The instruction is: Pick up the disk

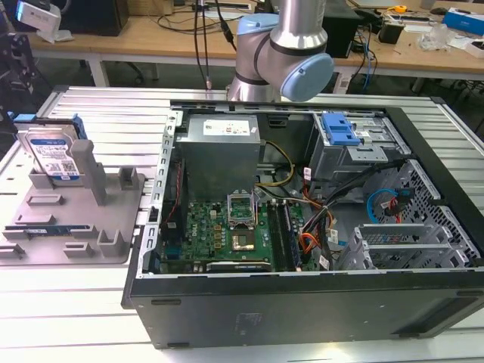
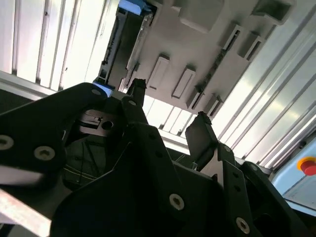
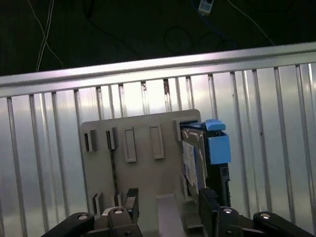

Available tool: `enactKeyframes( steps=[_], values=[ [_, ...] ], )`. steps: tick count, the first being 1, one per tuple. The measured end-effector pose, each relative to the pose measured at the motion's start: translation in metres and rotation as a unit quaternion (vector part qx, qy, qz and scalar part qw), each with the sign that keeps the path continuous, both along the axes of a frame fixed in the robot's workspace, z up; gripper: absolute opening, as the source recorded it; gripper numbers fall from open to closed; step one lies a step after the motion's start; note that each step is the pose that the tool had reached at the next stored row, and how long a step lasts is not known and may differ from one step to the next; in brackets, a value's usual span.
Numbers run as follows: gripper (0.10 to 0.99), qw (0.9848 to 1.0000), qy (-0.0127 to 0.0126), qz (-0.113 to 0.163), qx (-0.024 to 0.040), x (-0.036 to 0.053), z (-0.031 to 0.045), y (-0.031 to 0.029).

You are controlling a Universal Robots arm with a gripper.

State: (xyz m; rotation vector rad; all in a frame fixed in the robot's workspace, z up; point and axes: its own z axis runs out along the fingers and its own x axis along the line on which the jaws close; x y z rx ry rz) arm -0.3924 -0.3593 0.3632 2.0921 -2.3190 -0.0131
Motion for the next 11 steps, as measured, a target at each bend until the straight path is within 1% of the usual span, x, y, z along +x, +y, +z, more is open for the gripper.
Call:
enactKeyframes(
  steps=[1,3,4,5,6,7,11],
  values=[
    [0.6,1.0,0.0,0.0,0.0001,-0.0037,-0.0007,0.0084],
    [0.6,1.0,-0.0001,0.0,0.0001,-0.0072,-0.001,0.0166],
    [0.6,1.0,-0.0001,0.001,0.0001,-0.0095,-0.0011,0.0219],
    [0.6,1.0,-0.0001,0.001,0.0001,-0.0127,-0.0013,0.0271],
    [0.6,1.0,0.0,0.001,0.0,-0.0187,-0.0015,0.0338],
    [0.6,1.0,0.0,0.003,-0.0001,-0.0219,-0.0015,0.0379],
    [0.6,0.9996,0.0001,0.028,-0.0007,-0.0231,-0.002,0.0398]
  ],
)
